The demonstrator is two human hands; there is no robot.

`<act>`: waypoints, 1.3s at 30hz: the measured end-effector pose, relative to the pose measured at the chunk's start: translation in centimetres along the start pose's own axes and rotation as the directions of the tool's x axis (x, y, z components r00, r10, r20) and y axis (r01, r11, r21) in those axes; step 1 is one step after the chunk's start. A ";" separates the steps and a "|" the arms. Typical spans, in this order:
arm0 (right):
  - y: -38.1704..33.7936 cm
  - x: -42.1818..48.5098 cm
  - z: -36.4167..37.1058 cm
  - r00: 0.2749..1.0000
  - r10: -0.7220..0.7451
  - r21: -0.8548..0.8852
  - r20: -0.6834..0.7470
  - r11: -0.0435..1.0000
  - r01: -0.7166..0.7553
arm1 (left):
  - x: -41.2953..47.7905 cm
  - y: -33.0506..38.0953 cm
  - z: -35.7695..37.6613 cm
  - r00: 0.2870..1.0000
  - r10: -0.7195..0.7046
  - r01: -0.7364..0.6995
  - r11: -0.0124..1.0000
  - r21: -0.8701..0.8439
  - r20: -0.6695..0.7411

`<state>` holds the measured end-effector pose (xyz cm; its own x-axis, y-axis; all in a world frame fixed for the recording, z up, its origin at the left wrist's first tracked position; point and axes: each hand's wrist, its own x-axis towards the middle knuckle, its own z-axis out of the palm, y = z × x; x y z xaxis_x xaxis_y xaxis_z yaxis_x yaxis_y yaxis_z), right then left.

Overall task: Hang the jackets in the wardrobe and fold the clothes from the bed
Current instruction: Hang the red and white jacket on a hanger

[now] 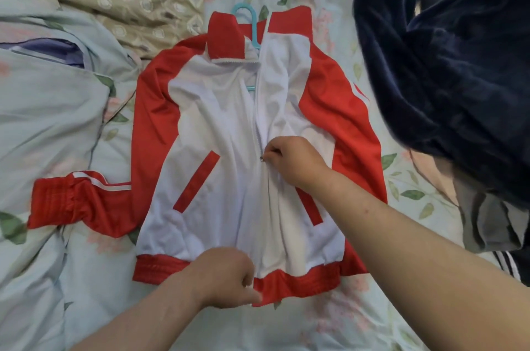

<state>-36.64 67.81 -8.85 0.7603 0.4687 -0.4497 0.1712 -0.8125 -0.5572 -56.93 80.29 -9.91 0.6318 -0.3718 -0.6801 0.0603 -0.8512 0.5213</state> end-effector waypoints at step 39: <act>-0.7 9.4 -3.5 0.994 -0.003 0.092 -0.106 0.996 0.012 | 11.6 -2.0 -14.9 0.812 -0.471 -0.014 0.573 -0.819 -0.343</act>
<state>-27.45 71.56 -10.29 0.8218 0.4315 -0.3721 0.1224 -0.7715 -0.6244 -38.22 83.21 -11.12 0.7502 0.2264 -0.6213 0.6590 -0.1794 0.7304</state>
